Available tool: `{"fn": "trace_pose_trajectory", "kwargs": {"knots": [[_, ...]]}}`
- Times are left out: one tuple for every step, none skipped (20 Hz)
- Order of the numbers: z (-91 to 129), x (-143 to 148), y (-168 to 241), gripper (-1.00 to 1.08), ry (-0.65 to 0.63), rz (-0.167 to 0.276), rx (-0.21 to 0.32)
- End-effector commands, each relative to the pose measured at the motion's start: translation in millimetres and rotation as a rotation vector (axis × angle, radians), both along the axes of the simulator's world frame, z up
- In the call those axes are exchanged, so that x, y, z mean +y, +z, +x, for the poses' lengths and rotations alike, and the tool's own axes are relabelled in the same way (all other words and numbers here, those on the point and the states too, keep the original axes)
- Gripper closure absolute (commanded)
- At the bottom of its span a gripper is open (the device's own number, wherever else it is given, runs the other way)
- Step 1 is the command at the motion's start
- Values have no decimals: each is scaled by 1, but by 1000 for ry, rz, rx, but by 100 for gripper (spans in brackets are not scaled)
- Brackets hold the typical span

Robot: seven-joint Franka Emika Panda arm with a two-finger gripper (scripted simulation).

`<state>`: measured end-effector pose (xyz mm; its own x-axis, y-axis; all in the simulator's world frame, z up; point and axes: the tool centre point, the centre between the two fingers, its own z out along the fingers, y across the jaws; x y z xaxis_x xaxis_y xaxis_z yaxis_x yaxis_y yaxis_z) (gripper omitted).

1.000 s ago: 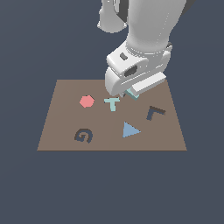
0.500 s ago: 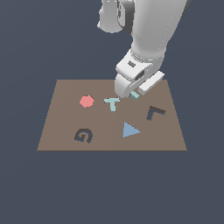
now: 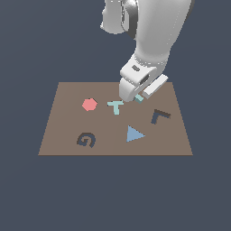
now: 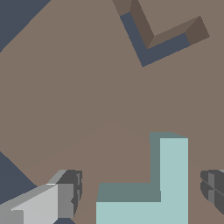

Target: Insert a designated object into the corresponding slot on a board.

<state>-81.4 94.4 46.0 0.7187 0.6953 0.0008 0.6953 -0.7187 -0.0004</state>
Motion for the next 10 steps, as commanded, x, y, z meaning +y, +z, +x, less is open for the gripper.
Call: {"fn": "trace_pose_trajectory", "kwargs": {"knots": [[-1, 0, -7, -92, 2, 0, 1], [-1, 0, -11, -92, 3, -1, 1], [-1, 0, -13, -92, 3, -1, 0], [-1, 0, -15, -92, 3, -1, 0], [-1, 0, -16, -92, 4, -1, 0], [-1, 0, -16, -92, 4, -1, 0], [-1, 0, -16, 108, 4, -1, 0], [-1, 0, -16, 108, 4, -1, 0], [-1, 0, -16, 108, 4, -1, 0], [-1, 0, -16, 108, 4, -1, 0]]}}
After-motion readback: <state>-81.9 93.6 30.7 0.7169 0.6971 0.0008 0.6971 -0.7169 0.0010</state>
